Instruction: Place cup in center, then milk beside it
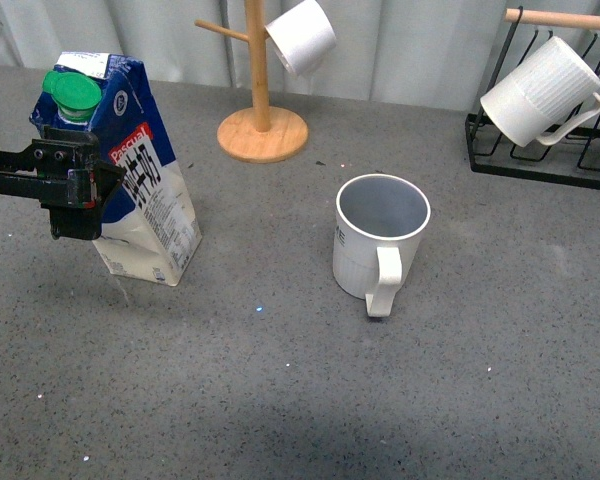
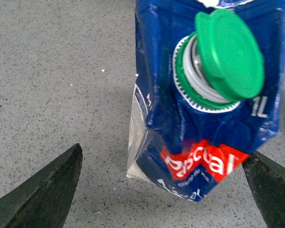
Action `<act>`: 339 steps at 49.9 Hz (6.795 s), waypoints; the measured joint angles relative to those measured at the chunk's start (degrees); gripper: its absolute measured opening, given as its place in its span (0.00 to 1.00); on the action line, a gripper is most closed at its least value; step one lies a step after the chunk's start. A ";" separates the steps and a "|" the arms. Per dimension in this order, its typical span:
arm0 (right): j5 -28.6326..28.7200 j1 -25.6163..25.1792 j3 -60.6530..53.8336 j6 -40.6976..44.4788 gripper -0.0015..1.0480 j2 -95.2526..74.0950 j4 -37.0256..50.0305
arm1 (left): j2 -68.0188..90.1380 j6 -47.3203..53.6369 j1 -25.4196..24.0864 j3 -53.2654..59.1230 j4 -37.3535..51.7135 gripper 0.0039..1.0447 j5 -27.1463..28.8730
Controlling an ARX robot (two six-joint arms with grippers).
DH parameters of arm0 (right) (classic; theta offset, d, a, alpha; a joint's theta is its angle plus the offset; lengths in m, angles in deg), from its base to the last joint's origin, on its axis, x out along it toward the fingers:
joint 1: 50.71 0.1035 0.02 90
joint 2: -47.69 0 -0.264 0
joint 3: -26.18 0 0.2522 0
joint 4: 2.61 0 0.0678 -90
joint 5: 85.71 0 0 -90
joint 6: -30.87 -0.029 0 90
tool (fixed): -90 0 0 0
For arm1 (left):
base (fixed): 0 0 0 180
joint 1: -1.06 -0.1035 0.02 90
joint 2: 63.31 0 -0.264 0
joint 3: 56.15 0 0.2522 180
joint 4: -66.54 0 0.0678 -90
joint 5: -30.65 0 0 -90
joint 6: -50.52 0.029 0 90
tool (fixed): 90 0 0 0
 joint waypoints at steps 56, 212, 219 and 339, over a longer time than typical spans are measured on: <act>0.00 0.00 0.00 0.00 0.91 0.00 0.00 | -1.79 -10.03 10.03 -0.15 3.63 0.04 7.65; 0.00 0.00 0.00 0.00 0.91 0.02 0.00 | -46.66 -3.30 -0.70 27.50 8.83 0.04 6.67; 0.02 0.00 0.00 0.00 0.91 0.02 0.00 | -52.33 -3.28 -4.20 28.28 4.09 0.04 4.70; 0.02 0.00 0.00 0.00 0.91 0.02 0.00 | -96.15 -3.10 -4.42 28.33 -38.12 0.94 4.22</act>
